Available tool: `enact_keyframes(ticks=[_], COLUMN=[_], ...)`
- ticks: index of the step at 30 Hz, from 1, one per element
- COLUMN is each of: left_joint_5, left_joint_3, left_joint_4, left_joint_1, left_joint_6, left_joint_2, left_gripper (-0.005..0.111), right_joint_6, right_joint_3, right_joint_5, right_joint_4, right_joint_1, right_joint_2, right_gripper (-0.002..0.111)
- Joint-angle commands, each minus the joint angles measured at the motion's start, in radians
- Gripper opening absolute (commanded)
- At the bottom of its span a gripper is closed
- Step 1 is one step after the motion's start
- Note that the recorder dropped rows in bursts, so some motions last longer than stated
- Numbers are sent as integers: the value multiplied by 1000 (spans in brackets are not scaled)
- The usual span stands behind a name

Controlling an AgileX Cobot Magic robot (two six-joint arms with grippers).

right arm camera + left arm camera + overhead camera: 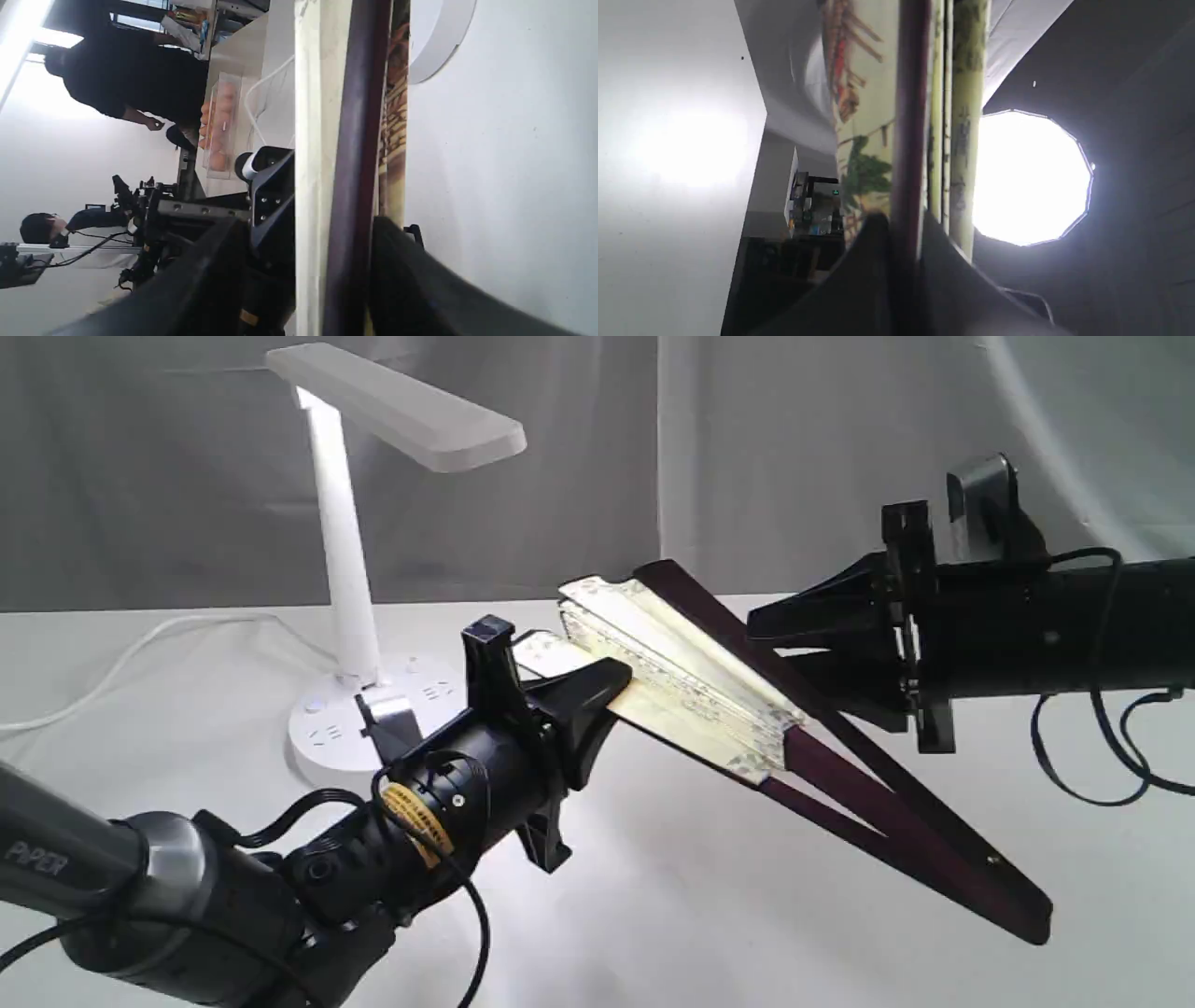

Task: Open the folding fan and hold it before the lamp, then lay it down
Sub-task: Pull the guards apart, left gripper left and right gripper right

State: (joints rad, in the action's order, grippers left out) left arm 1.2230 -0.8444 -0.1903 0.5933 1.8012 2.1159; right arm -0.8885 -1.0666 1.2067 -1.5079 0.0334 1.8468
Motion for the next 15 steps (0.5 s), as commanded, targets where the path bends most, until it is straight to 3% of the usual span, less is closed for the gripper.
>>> enact_keyframes(ticks=[1, 9, 15], left_joint_5=[-2, -2, -2], left_joint_3=[6, 2, 2], left_joint_4=[-40, -105, -113], left_joint_1=[3, 3, 3], left_joint_6=[-1, -1, -3], left_joint_2=[-10, -10, -10], left_gripper=[0, 0, 0], right_joint_6=[-2, -30, -44], right_joint_3=[5, 5, 5], right_joint_5=[14, 14, 14], right_joint_4=[-41, -145, -168], right_joint_1=[1, 1, 1], right_joint_2=[29, 107, 135], right_gripper=[42, 42, 34])
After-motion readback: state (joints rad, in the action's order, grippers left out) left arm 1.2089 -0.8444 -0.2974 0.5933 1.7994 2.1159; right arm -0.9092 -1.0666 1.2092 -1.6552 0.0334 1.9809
